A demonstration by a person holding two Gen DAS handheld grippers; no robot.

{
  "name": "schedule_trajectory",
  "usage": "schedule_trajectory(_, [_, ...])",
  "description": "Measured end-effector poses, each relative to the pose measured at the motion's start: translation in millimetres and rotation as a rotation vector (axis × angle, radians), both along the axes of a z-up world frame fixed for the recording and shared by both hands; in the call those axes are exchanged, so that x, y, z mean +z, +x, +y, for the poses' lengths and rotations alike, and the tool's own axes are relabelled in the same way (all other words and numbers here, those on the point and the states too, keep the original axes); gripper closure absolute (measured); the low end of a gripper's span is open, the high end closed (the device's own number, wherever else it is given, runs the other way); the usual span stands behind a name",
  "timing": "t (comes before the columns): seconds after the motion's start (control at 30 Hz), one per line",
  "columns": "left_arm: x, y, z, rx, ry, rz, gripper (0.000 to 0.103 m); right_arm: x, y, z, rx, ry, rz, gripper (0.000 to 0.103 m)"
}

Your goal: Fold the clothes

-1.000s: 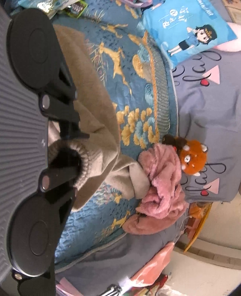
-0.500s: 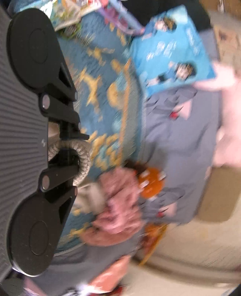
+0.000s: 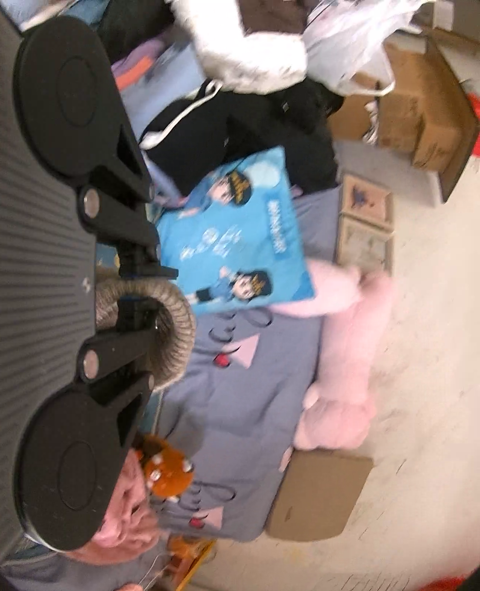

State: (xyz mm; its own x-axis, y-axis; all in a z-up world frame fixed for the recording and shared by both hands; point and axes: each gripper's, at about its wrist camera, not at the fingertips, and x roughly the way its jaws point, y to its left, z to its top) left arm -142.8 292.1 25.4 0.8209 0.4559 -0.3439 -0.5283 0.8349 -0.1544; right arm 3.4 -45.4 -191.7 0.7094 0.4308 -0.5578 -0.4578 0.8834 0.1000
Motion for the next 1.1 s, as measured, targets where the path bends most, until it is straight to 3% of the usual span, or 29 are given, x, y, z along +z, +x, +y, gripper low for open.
schedule_trajectory(0.2, [3, -10, 19, 0.063, 0.005, 0.021, 0.096, -17, 96, 37, -0.06, -0.02, 0.088, 0.064])
schedule_trajectory(0.33, [1, -13, 26, 0.078, 0.014, 0.052, 0.096, -32, 153, 63, -0.11, -0.03, 0.198, 0.063])
schedule_trajectory(0.4, [2, -17, 29, 0.089, 0.022, 0.064, 0.096, -41, 175, 70, -0.12, -0.013, 0.276, 0.073])
schedule_trajectory(0.43, [2, -19, 32, 0.095, 0.024, 0.067, 0.096, -43, 181, 69, -0.126, 0.008, 0.307, 0.095])
schedule_trajectory(0.53, [5, -27, 39, 0.117, 0.016, 0.06, 0.096, -37, 181, 56, -0.156, 0.109, 0.328, 0.099])
schedule_trajectory(0.67, [9, -34, 49, 0.149, 0.023, 0.055, 0.096, 14, 156, 14, -0.2, 0.176, 0.158, 0.099])
schedule_trajectory(0.83, [21, -39, 59, 0.182, 0.051, 0.031, 0.096, 87, 119, -82, -0.378, 0.286, -0.048, 0.099])
schedule_trajectory(0.97, [31, -43, 68, 0.215, 0.06, 0.003, 0.096, 129, 83, -140, -0.511, 0.21, -0.233, 0.099])
schedule_trajectory(1.1, [25, -44, 76, 0.194, -0.004, 0.004, 0.095, 128, 54, -175, -0.579, 0.126, -0.231, 0.099])
